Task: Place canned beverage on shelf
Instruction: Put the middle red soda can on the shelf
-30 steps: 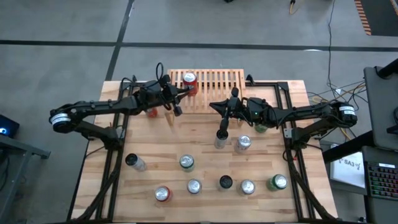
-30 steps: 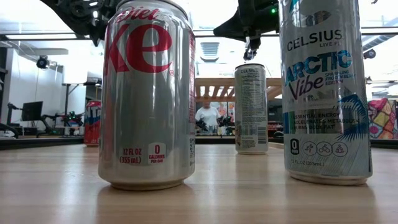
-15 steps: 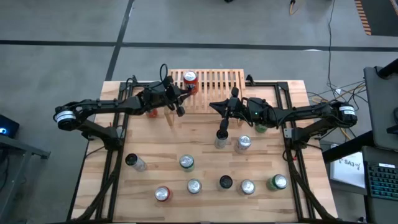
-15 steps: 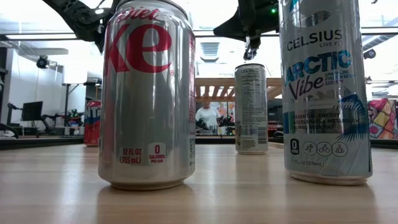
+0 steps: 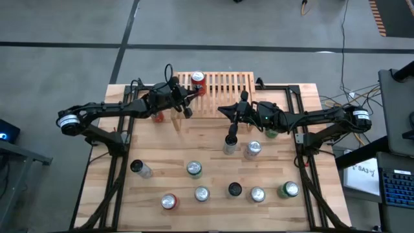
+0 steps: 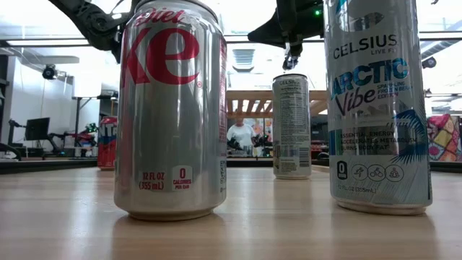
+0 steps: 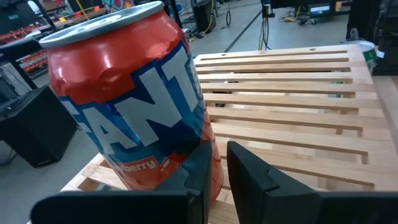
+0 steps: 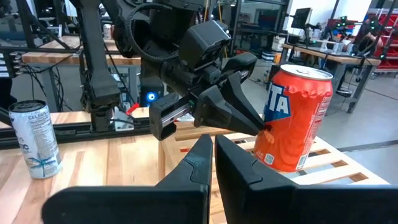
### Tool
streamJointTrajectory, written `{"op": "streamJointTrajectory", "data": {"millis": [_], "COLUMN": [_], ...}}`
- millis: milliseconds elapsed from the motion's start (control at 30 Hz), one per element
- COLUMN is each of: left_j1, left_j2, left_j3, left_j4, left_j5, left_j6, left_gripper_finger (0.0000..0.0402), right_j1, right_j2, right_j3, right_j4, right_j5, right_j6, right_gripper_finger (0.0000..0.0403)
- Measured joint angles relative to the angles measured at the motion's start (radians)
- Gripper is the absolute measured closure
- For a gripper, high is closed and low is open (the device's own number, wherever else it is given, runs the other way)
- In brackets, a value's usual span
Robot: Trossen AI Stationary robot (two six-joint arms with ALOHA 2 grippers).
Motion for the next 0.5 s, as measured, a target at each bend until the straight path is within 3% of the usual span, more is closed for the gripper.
{"op": "streamJointTrajectory", "data": {"millis": [300,500], "left_j1": [0.003,0.003], "left_j2": [-0.06,-0.181], "left_j3": [0.0,-0.006], "left_j4": [-0.04,-0.133], "left_j5": [0.007,0.091], "left_j6": [-0.019,-0.019], "left_gripper_finger": [0.0367,0.0367], "right_j1": [0.0,0.0], "right_j2": [0.0,0.0], "right_j3": [0.0,0.0], "right_j4": [0.005,0.045], "right_j5": [0.0,-0.001], "right_j6": [0.018,0.03], "right_gripper_finger": [0.0394,0.0394]}}
